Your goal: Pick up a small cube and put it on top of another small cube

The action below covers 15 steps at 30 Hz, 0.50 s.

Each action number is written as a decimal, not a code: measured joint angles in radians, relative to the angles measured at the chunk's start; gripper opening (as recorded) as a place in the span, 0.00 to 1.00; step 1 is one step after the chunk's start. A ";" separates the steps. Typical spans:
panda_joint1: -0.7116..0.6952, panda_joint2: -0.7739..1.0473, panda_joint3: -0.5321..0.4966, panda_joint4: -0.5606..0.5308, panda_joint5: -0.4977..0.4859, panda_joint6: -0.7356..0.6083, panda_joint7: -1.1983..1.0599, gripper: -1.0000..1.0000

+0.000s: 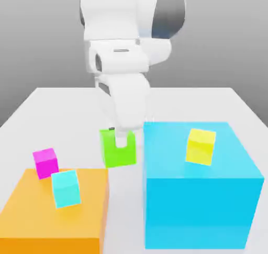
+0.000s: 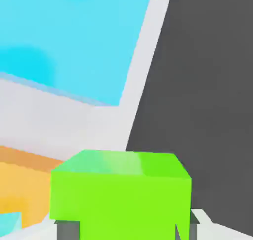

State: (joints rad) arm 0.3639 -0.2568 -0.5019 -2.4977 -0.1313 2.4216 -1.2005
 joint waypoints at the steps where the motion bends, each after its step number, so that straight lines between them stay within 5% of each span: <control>1: -0.005 0.002 -0.017 -0.004 -0.008 -0.011 -0.045 0.00; 9: -0.053 0.018 -0.149 -0.039 -0.065 -0.082 -0.386 0.00; 15: -0.029 0.142 -0.195 -0.078 0.027 0.053 -0.489 0.00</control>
State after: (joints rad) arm 0.3350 -0.1147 -0.6964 -2.5753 -0.1041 2.4745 -1.6899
